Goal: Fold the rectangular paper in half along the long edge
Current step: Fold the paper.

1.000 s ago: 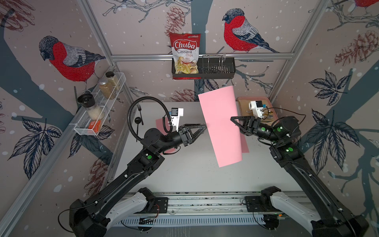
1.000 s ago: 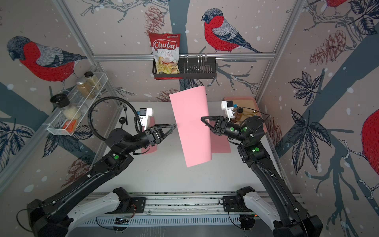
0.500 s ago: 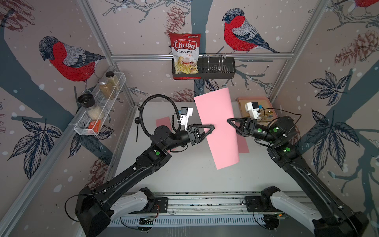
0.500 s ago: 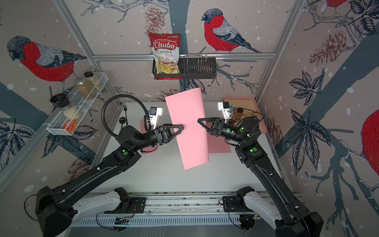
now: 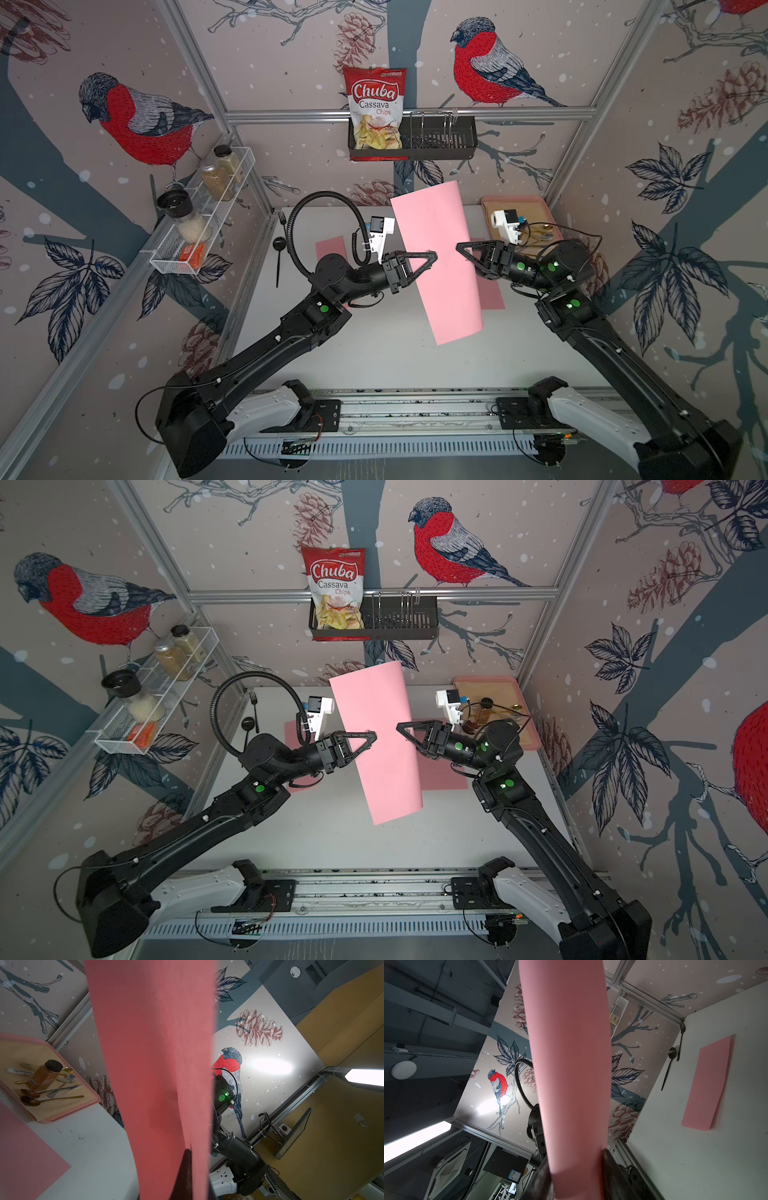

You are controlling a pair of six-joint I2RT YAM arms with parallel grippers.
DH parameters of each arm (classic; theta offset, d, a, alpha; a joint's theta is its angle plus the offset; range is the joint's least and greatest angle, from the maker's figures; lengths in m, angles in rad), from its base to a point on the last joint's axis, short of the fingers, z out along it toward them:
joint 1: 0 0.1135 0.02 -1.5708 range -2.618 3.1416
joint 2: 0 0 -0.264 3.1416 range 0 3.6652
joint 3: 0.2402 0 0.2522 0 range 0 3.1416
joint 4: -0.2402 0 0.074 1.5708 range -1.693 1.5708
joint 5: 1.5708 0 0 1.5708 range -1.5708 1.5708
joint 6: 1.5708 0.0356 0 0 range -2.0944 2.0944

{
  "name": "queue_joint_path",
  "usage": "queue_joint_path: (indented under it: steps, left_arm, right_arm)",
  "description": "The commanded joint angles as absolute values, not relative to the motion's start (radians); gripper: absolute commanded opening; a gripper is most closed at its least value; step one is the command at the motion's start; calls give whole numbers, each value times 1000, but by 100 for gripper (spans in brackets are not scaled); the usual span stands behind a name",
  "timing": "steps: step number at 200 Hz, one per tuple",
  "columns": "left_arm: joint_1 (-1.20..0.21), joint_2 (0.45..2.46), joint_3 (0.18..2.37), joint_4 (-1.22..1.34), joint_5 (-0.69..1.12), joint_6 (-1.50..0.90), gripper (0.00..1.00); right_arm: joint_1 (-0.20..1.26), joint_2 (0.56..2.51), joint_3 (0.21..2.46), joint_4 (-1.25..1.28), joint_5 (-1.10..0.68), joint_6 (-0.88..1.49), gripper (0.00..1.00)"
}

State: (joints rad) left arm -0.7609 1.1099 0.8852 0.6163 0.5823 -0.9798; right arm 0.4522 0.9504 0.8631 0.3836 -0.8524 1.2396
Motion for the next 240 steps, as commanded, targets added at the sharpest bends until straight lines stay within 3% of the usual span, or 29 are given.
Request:
queue_joint_path:
  steps: [1, 24, 39, 59, 93, 115, 144, 163, 213, 240]
  left_arm:
    - [-764, 1112, 899, 690, 605, -986, 0]
    - [-765, 1117, 905, 688, 607, -989, 0]
    - [-766, 1121, 908, 683, 608, -990, 17]
    - [-770, 1123, 908, 685, 607, -993, 29]
    - [-793, 1123, 909, 689, 601, -996, 34]
    - [-800, 1118, 909, 686, 599, -996, 31]
    - [-805, 1114, 912, 694, 600, -1000, 10]
    - [-807, 1115, 917, 696, 601, -999, 3]
    - [-808, 1126, 925, 695, 606, -994, 0]
    - [-810, 1132, 923, 699, 606, -996, 0]
  right_arm:
    - [458, 953, 859, 455, -866, 1269, 38]
    - [461, 953, 857, 466, -867, 1276, 39]
    - [462, 952, 860, 467, -865, 1276, 38]
    - [463, 954, 859, 475, -858, 1279, 38]
    - [462, 959, 840, 538, -845, 1318, 38]
    - [463, 974, 831, 586, -845, 1346, 37]
    - [472, 986, 829, 595, -849, 1344, 38]
    - [475, 989, 818, 612, -854, 1352, 38]
    - [480, 983, 812, 645, -869, 1368, 41]
    - [489, 977, 819, 649, -874, 1368, 50]
